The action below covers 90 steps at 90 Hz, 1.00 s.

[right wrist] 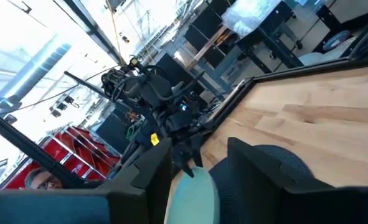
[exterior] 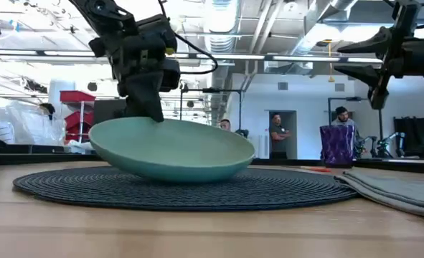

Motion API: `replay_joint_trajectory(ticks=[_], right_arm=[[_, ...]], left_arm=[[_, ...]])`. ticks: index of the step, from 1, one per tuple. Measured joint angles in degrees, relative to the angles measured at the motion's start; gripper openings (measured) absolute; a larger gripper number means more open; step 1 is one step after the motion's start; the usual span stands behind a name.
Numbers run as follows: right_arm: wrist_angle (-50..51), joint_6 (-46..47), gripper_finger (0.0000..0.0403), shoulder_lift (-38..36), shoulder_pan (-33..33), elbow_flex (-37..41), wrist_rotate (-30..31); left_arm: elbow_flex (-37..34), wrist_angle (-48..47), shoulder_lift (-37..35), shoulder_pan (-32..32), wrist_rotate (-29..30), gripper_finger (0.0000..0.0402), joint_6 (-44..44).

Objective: Set table place
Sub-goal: Put the green plate on the blue placemat, then put the orange knife on the blue placemat to the right of the green plate

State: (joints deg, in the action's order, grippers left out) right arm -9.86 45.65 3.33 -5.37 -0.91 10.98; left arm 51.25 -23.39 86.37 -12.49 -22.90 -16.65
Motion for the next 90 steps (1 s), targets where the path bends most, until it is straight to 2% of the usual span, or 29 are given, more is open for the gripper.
replay_joint_trajectory(ticks=[24,40,49,56,64,71,78,90], right_arm=[[0.41,0.45,0.0141,0.0,0.04,0.0,-2.12],[0.5,0.44,0.0141,-0.02,-0.35,0.0,-1.94],[1.52,3.1,0.0141,0.12,-1.74,0.0,1.58],[7.8,6.81,0.014,0.79,-3.86,-1.26,5.84],[20.75,9.22,0.0126,2.91,-7.39,-5.76,6.99],[29.51,6.07,0.0096,6.98,-10.47,-11.94,3.07],[32.89,-1.98,0.0058,12.73,-13.09,-19.04,-2.05],[34.25,-13.35,0.0008,23.12,-17.37,-30.82,-1.85]], left_arm=[[0.1,-0.51,0.0,0.0,0.45,0.0132,4.5],[0.1,-0.55,0.0,-0.17,3.74,0.0139,6.62],[0.12,0.36,0.0,-1.18,5.11,0.014,7.85],[0.63,-0.21,0.0,-2.79,7.57,0.014,6.99],[2.35,-0.46,0.0,-5.23,8.88,0.014,5.16],[3.75,-0.71,0.0,-7.33,9.08,0.0139,4.77],[5.35,-0.75,0.0,-9.13,9.09,0.0139,5.02],[7.18,1.21,0.0,-11.25,9.08,0.0139,5.34]])
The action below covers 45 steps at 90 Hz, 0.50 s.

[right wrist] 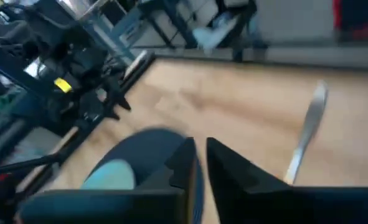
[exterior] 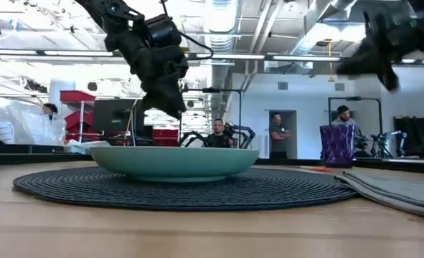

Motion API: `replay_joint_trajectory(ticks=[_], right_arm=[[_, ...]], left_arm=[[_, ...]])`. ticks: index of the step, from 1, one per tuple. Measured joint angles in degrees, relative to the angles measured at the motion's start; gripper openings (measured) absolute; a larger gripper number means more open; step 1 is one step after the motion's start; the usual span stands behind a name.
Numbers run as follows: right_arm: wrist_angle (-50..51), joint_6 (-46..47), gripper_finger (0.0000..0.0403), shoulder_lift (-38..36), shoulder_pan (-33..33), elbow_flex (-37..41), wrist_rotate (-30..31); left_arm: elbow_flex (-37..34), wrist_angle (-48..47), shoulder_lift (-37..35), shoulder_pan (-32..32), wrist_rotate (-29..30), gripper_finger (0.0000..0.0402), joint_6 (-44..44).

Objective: Set table place
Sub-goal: Put the orange knife on the blue placemat to the right of the green plate

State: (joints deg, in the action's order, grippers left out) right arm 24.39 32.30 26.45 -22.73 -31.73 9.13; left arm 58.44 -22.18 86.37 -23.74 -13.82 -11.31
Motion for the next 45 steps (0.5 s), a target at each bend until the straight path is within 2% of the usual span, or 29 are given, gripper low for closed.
replay_joint_trajectory(ticks=[9,16,28,45], right_arm=[[8.41,-1.15,0.0002,9.05,-4.24,-6.85,0.74],[12.95,-1.71,0.0001,15.99,-6.7,-8.41,-1.67],[12.21,-1.87,0.0,26.72,-6.78,-7.95,-6.43],[8.89,-0.88,0.0,35.48,-5.8,-8.03,-6.53]], left_arm=[[0.89,3.25,0.0,-1.1,-0.03,0.0139,1.72],[1.77,6.1,0.0,-1.79,-0.09,0.0139,1.98],[3.56,7.87,0.0,-2.76,-0.06,0.0139,0.93],[4.94,8.83,0.0,-3.0,-0.09,0.0139,1.01]])
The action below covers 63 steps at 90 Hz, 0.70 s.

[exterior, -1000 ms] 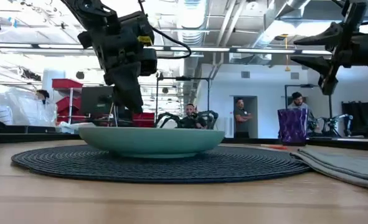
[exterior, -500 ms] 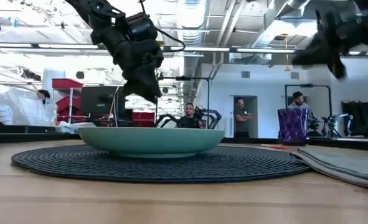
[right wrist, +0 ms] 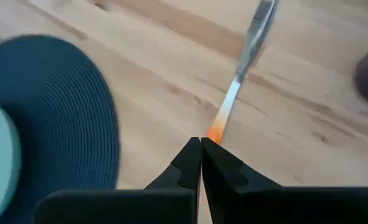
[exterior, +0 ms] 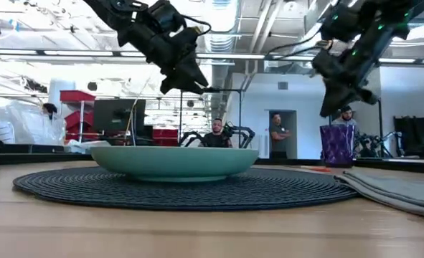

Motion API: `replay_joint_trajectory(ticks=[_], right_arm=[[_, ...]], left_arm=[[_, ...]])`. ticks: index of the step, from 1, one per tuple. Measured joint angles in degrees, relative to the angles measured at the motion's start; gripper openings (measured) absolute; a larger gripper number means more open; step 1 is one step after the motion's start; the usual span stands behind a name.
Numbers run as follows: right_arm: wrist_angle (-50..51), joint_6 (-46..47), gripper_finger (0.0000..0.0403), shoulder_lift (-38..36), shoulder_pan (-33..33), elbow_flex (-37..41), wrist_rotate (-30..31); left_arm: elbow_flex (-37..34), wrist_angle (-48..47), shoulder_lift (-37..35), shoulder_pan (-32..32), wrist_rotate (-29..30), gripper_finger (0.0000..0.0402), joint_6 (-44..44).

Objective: Set table place
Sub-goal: Put the orange knife on the blue placemat to the right of the green plate

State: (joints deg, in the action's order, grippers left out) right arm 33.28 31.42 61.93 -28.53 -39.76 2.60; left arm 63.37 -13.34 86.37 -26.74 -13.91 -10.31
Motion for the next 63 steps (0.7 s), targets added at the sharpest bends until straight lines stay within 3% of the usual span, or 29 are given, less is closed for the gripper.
replay_joint_trajectory(ticks=[19,52,63], right_arm=[[-2.06,-3.26,0.0029,7.87,-2.5,-0.01,-8.65],[-6.67,-1.29,0.0178,17.13,-6.21,-0.03,-12.9],[-6.69,-1.29,0.021,18.74,-8.13,-0.03,-12.86]], left_arm=[[0.02,0.29,0.0,0.0,-0.01,0.0139,0.0],[0.02,0.28,0.0,0.0,-0.04,0.0139,0.05],[0.02,0.26,0.0,0.02,-0.04,0.0139,0.63]])
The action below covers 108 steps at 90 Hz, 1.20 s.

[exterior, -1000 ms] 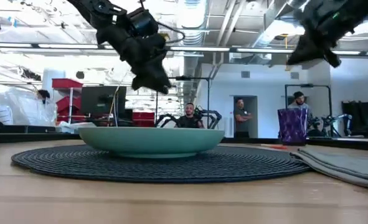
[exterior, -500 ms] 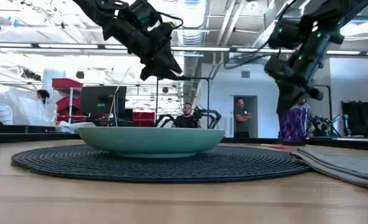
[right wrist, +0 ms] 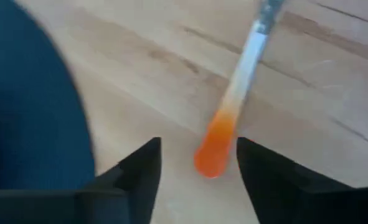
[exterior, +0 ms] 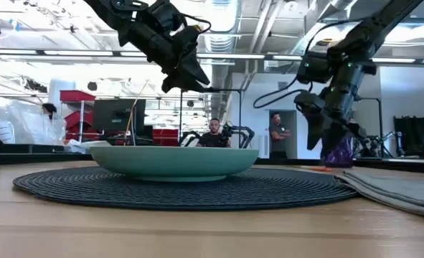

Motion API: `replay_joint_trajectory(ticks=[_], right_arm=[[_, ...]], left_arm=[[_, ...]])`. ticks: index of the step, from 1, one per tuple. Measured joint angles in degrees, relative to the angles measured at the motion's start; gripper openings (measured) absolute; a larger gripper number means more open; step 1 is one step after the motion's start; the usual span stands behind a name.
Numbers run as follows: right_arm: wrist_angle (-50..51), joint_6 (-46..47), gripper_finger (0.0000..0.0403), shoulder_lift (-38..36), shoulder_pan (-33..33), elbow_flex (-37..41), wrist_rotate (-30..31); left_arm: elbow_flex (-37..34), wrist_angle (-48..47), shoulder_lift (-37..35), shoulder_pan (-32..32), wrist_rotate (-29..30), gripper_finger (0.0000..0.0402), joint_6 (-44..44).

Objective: Set table place
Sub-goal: Put the orange knife on the blue placemat to the right of the green plate

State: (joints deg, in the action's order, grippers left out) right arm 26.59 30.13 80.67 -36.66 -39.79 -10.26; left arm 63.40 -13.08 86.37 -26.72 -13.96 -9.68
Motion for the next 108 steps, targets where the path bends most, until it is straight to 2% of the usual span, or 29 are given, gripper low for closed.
replay_joint_trajectory(ticks=[35,72,81,93,108], right_arm=[[-6.5,-0.13,0.0212,5.0,-2.82,-0.01,-0.36],[-5.68,1.9,0.0204,10.33,-1.85,-0.7,0.25],[-4.35,4.1,0.0173,10.5,-1.15,-0.72,2.04],[-3.46,4.21,0.0099,10.48,-0.17,-0.62,4.04],[-3.27,4.39,0.002,10.64,0.77,-0.49,3.66]], left_arm=[[0.0,0.0,0.0,-0.02,0.0,0.0139,1.73],[0.0,0.02,0.0,-0.02,0.02,0.0139,1.78],[0.0,0.05,0.0,-0.02,0.02,0.0139,1.78],[0.0,0.1,0.0,0.0,0.02,0.0139,1.78],[0.0,0.11,0.0,0.0,0.04,0.0139,1.78]])
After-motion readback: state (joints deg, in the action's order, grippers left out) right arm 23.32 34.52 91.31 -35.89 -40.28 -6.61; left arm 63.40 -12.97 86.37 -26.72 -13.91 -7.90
